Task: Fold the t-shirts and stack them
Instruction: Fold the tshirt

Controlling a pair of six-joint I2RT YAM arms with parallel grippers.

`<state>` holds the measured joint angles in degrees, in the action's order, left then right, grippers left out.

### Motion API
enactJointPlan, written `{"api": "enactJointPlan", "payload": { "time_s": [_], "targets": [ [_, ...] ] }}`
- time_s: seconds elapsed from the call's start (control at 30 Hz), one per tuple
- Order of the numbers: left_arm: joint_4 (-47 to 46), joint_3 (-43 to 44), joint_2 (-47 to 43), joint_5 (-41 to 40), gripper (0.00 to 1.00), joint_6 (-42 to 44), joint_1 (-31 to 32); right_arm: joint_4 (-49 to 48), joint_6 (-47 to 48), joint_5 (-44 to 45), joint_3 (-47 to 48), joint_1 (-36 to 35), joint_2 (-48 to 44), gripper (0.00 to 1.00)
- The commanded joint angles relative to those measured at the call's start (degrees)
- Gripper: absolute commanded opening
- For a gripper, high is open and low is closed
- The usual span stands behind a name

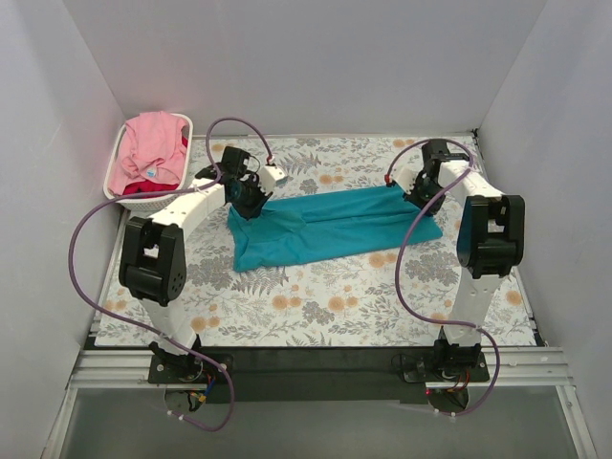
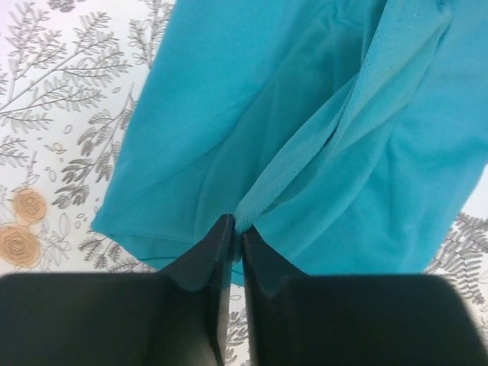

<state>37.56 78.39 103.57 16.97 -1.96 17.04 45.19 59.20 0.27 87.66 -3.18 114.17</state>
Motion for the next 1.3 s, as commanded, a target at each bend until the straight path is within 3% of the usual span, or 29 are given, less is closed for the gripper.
{"api": "enactJointPlan", "payload": {
  "time_s": [0.0,0.03,0.07,0.27,0.37,0.5,0.8,1.07,1.27],
  "targets": [
    [-4.25,1.33,-0.82,-2.91,0.11,-2.79,-0.78,-0.98,-1.80,1.22,3.04,-0.25,-0.35,0.20],
    [-4.42,1.94,-0.91,-3.08,0.20,-3.31,-0.69,-1.33,-3.37,1.22,3.31,-0.25,-0.61,0.40],
    [-4.69,2.46,-1.09,-3.17,0.24,-4.27,-0.78,-1.33,-4.00,1.22,3.57,-0.16,-1.05,0.43],
    [0.84,2.56,-5.47,0.77,0.36,-13.94,-2.09,-1.07,-7.08,0.96,2.17,0.37,-5.17,0.50],
    [5.83,-0.16,-8.81,6.11,0.38,-20.00,-3.41,0.68,-8.92,-2.36,0.16,0.46,-7.72,0.49],
    [11.47,-4.46,-12.33,11.40,0.47,-25.11,-3.59,4.90,-12.08,-7.55,-0.82,0.37,-7.65,0.49],
    [13.42,-9.13,-11.20,19.15,0.38,-27.75,-3.59,6.49,-15.25,-11.88,-3.37,0.37,-3.52,0.42],
    [7.97,-16.50,-5.14,11.52,0.36,-30.38,-4.29,4.91,-16.31,-8.89,-3.11,0.46,3.07,0.41],
    [8.84,-19.59,-3.46,9.92,0.33,-29.51,-4.56,3.42,-15.87,-3.80,-5.73,0.46,4.57,0.40]
  ]
}}
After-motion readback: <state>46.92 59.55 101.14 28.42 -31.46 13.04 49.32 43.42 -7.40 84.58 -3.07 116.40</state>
